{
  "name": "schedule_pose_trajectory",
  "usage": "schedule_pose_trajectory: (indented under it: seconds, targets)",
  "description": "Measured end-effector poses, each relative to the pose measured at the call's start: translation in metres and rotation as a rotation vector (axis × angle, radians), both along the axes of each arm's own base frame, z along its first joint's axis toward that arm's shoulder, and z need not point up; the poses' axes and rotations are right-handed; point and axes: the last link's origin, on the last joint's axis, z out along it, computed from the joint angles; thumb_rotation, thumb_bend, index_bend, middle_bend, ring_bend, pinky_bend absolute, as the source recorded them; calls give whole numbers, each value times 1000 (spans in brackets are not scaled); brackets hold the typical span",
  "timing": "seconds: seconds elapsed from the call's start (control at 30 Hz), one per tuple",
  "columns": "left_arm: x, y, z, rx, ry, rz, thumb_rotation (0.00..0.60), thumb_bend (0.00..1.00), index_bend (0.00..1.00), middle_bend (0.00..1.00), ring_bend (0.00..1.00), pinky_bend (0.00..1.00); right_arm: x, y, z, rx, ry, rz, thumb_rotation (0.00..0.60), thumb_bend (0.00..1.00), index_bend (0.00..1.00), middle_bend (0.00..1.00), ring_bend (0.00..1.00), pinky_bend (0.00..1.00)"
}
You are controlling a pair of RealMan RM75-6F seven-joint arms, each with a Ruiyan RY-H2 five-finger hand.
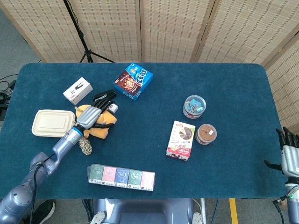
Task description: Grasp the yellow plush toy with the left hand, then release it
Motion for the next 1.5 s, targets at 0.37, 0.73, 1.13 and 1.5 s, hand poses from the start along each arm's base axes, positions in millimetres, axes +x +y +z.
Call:
schedule_pose_trajectory:
  seconds: [0.37, 0.73, 1.13, 1.5]
  targets:
    - [-2, 1, 15, 30, -53, -14, 0, 0, 0, 0, 0, 0, 2, 0, 0, 0, -2, 7, 600, 0, 0, 0, 0, 0]
    - [16, -14, 33, 30, -168, -144, 0, 0, 0, 0, 0, 0, 7, 2, 4, -11, -13, 28, 600, 0, 0, 0, 0, 0]
    - [20, -49, 74, 99, -161, -223, 111, 0, 0, 0, 0, 0, 23, 8, 10, -24, -43, 92, 600, 0, 0, 0, 0, 0]
    - [-4, -120, 145, 256, 29, -68, 600, 0, 0, 0, 0, 0, 39, 13, 16, -29, -73, 159, 600, 0, 0, 0, 0, 0]
